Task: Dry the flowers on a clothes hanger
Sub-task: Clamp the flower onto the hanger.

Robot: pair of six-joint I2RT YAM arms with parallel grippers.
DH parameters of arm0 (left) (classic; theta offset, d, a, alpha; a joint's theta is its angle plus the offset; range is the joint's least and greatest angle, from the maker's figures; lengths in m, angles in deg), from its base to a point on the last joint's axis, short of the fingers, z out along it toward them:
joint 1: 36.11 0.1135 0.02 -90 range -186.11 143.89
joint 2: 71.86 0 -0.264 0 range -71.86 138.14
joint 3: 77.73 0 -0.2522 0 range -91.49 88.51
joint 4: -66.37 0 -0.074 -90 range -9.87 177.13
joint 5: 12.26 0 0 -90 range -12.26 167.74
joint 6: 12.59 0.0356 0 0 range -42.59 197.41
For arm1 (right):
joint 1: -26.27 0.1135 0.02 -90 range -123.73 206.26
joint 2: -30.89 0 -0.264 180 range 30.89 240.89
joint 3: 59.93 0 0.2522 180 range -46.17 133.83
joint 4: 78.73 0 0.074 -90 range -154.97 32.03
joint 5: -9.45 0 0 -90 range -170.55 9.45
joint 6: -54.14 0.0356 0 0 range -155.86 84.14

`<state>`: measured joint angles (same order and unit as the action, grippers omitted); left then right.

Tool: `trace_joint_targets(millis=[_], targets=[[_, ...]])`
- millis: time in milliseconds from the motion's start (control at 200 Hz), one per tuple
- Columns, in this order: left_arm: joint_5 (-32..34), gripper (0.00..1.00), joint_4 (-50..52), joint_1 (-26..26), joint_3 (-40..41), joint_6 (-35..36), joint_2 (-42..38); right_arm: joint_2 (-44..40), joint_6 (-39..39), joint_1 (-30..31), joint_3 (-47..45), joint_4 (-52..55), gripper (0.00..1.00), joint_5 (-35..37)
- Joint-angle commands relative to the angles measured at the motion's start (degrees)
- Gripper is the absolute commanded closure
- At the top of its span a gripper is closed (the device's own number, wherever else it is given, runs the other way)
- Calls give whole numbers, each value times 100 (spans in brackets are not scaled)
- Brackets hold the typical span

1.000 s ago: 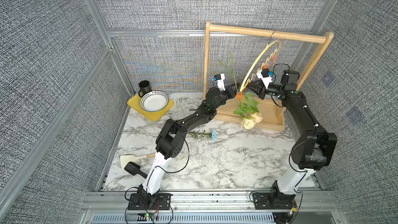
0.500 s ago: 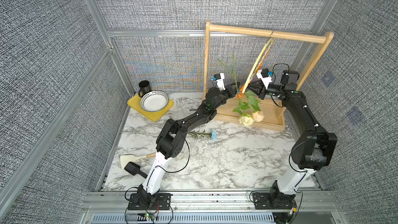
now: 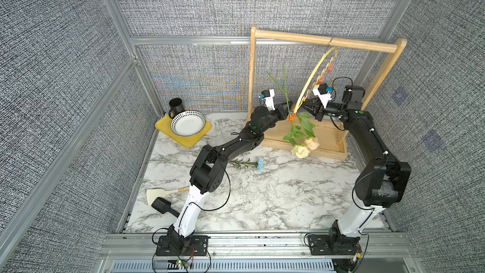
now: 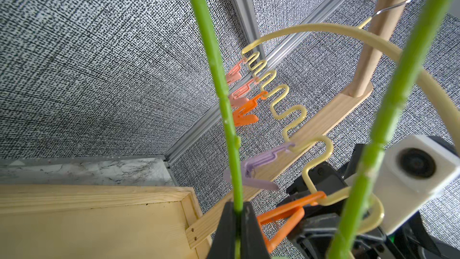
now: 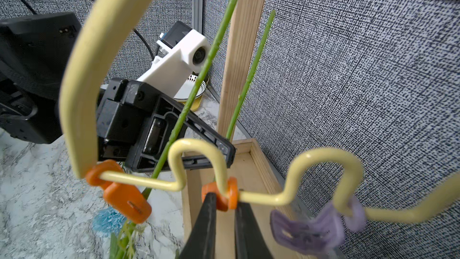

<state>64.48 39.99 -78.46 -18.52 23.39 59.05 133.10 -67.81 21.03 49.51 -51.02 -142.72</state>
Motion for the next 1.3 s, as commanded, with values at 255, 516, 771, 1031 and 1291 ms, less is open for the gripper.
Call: trace_joint_targets(millis=[255, 516, 771, 1031, 1291], targets=[[-79, 98, -126, -2, -21, 14, -56, 6, 4, 21, 2, 187, 70, -28], [-66, 98, -143, -2, -20, -29, -42, -12, -21, 21, -14, 246, 63, -23], [-81, 95, -150, 1, 1, -3, -83, -43, -75, 7, -93, 282, 61, 14], [-80, 98, -220, 9, -29, -129, -51, -26, -5, 8, -23, 229, 63, 3], [-69, 98, -240, -1, -50, -201, -22, -25, 311, 3, -100, -115, 58, -122]])
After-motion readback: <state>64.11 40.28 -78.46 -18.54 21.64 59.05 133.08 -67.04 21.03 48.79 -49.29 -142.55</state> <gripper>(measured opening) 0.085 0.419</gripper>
